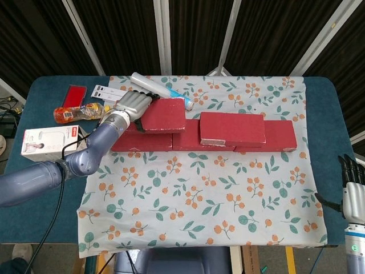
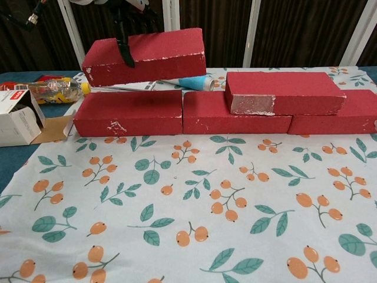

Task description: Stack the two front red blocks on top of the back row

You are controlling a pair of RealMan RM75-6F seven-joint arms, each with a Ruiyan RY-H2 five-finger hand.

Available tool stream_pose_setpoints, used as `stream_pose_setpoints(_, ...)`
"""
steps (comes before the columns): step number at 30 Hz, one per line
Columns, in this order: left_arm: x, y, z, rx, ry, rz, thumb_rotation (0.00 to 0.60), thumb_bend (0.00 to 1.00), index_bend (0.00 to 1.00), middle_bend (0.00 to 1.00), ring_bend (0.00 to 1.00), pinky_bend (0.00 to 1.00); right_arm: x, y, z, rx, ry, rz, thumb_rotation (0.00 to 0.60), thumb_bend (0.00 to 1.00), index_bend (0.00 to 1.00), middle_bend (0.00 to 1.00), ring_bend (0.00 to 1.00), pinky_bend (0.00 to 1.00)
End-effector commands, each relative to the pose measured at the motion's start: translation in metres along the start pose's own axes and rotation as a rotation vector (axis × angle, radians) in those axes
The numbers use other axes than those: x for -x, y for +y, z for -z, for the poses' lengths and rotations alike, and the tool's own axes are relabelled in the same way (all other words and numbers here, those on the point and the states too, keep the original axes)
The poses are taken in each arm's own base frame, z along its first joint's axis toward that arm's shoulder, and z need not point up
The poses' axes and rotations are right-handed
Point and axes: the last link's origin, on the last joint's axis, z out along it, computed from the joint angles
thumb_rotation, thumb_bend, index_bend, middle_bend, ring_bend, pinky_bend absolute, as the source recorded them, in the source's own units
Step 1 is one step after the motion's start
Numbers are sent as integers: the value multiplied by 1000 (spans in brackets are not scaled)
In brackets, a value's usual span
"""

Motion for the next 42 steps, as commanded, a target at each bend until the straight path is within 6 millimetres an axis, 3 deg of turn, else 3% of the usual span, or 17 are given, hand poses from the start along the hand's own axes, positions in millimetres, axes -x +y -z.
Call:
stream_pose_setpoints(1, 6, 9, -12, 16, -54, 19, 600, 66, 408, 456, 207, 166, 0, 0, 0, 2, 0, 3, 600, 85, 0, 0, 0, 0)
stream_pose_setpoints(7, 13, 20, -25, 23, -111, -8, 600, 67, 406, 455, 205, 166, 0, 1, 0, 5, 5, -2, 600, 86, 0, 0, 0, 0)
stream_pose_setpoints(23, 16, 30, -35, -11, -166, -17, 600, 67, 414, 452, 203, 165, 1, 2, -3, 6, 11, -13, 600, 86, 0, 0, 0, 0)
stream_pose_setpoints(42, 16, 55, -43, -6, -160, -60, 600, 67, 414, 449, 203, 165, -4, 6, -4, 12, 25, -25, 600, 86, 0, 0, 0, 0)
